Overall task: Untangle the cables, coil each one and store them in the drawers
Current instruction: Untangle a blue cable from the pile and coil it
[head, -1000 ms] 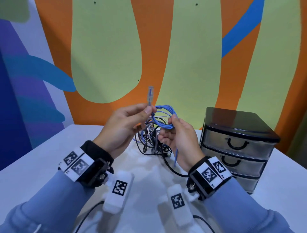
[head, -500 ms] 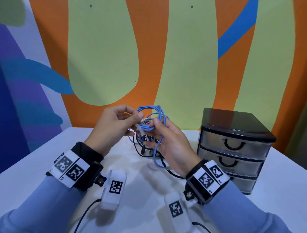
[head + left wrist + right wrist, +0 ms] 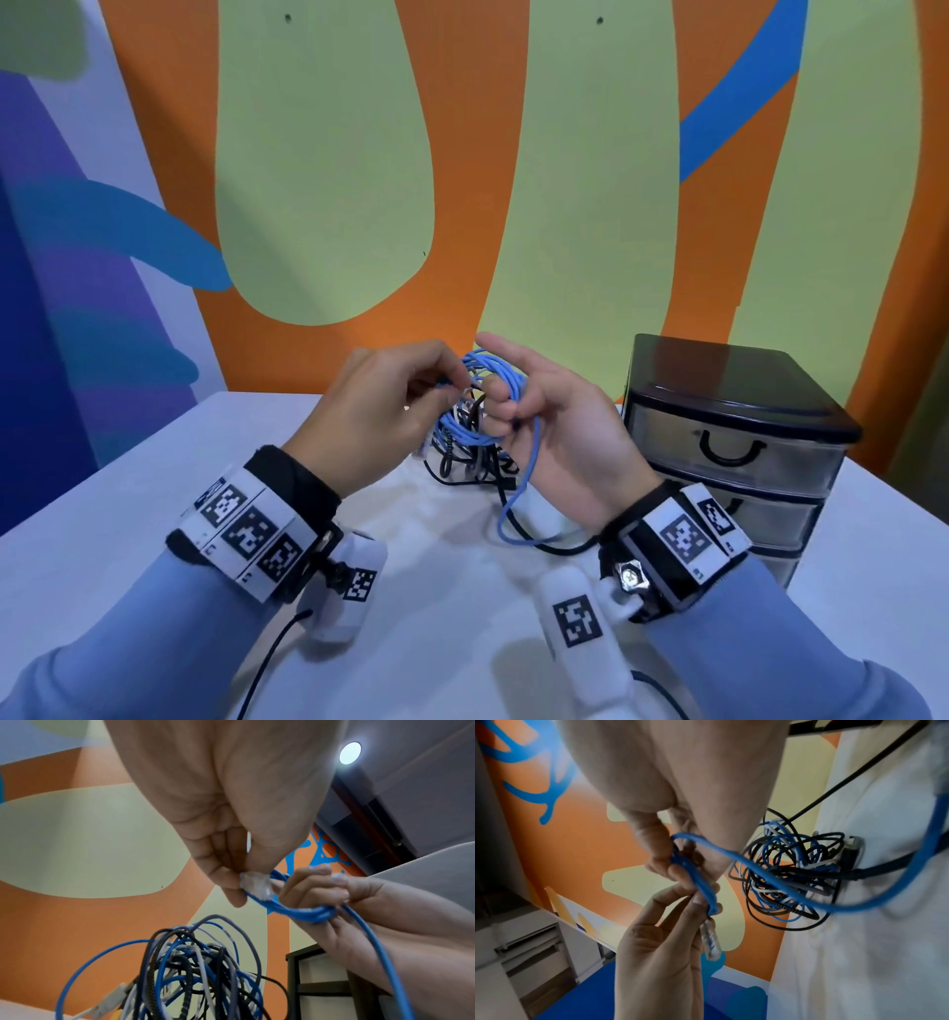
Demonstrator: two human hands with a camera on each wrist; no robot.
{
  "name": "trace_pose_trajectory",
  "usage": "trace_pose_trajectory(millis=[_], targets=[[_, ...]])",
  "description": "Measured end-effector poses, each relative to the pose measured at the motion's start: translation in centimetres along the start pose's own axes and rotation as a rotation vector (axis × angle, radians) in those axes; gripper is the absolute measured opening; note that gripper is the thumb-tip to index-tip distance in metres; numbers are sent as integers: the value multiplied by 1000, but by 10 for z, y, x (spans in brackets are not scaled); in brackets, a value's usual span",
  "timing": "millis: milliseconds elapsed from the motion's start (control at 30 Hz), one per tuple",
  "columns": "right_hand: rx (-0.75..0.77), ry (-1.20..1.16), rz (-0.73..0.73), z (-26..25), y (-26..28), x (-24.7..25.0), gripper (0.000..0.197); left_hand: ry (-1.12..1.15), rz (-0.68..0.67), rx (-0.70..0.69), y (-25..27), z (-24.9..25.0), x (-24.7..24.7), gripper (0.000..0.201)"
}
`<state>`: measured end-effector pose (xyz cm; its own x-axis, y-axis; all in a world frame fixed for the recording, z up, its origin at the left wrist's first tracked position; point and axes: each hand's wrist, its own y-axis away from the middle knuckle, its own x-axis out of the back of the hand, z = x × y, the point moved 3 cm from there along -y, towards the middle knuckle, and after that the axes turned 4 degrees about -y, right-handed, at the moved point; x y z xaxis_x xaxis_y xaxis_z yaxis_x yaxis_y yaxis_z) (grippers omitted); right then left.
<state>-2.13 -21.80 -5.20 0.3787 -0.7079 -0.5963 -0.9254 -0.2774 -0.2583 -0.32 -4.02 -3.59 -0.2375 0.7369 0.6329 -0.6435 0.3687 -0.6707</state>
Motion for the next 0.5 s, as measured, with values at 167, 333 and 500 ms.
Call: trace_pose_trajectory(millis=[167,333,500], targets=[[-4,91,80,2,-5,8,39,33,-87,-73,0,3,4,24],[74,52,109,-5,-4,6,31,106,56,-105,-2,1,10,22],[143,-121,79,-1,0,-3,29,-97,278,-133,-4,-3,10,13]])
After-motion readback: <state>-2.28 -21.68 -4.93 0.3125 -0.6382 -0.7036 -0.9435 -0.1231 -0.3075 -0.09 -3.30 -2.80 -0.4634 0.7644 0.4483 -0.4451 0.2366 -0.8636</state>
